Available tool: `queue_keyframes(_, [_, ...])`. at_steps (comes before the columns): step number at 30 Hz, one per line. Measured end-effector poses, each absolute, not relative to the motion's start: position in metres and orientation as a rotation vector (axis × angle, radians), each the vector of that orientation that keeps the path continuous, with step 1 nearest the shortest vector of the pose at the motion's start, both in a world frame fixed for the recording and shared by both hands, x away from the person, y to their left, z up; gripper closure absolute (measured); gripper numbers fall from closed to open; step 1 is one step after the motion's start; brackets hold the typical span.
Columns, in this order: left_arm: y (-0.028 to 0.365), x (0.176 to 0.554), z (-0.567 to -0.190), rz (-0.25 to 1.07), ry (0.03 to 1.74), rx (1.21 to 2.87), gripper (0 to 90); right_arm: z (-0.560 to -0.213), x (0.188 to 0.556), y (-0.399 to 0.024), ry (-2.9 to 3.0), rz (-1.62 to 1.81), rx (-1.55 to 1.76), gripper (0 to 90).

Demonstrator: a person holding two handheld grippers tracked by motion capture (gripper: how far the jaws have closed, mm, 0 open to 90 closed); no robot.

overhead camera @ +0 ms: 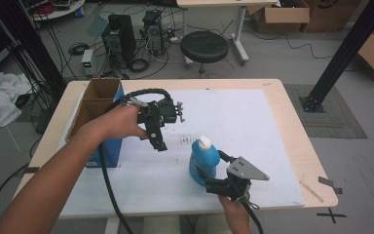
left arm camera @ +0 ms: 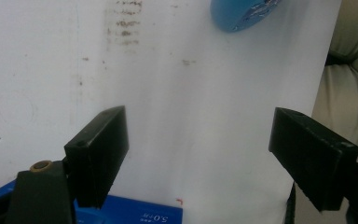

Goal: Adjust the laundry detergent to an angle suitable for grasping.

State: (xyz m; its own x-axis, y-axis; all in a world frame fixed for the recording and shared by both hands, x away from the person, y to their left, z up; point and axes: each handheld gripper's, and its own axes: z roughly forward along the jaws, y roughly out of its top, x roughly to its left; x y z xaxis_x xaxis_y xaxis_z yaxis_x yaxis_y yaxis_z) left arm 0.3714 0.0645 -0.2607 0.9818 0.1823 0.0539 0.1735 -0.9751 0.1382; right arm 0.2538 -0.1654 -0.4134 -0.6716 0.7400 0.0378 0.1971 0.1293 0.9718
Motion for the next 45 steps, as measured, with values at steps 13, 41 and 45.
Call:
queue_keyframes(13, [0.065,0.372,-0.261,0.096,0.269,2.998,20.5,-0.416,0.261,-0.151,1.923,1.558,0.935,15.0])
queue_keyframes(41, [0.066,0.372,-0.261,0.092,0.275,2.998,20.8,-0.421,0.264,-0.146,1.918,1.567,0.954,25.8])
queue_keyframes(45, [0.067,0.372,-0.261,0.091,0.276,2.998,20.8,-0.421,0.264,-0.146,1.923,1.567,0.954,28.0])
